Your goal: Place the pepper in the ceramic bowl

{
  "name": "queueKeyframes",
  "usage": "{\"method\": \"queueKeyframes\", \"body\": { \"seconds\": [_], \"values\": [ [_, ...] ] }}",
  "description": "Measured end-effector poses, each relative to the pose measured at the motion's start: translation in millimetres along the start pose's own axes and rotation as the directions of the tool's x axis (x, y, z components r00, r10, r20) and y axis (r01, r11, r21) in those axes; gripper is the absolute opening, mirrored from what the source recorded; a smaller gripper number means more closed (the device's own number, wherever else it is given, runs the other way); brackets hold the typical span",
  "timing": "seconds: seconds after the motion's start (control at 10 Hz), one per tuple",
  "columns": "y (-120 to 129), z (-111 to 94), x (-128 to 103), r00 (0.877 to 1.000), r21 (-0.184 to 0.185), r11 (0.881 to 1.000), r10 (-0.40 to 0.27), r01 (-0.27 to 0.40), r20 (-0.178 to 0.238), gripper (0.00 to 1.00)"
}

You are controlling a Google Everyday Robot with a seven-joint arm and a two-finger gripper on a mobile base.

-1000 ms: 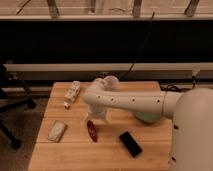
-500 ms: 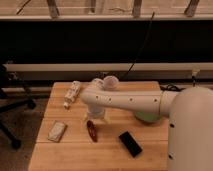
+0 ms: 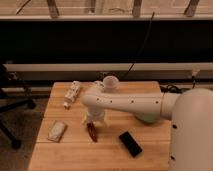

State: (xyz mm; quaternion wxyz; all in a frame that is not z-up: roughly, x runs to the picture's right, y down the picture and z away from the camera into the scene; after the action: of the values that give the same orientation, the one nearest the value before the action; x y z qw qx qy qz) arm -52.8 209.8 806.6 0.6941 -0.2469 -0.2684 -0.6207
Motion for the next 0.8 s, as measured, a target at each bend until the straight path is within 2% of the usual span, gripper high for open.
{"method": "queueKeyframes", "body": {
  "seconds": [0.5, 0.6, 0.8],
  "values": [
    [-1, 20, -14, 0.999, -0.003, 0.999, -0.039, 0.039, 0.021, 0.79],
    [-1, 23, -15, 0.999, -0.008, 0.999, -0.046, 0.046, 0.024, 0.73],
    [-2, 28, -17, 0.997, -0.029, 0.997, -0.065, 0.066, 0.03, 0.53]
  ]
}}
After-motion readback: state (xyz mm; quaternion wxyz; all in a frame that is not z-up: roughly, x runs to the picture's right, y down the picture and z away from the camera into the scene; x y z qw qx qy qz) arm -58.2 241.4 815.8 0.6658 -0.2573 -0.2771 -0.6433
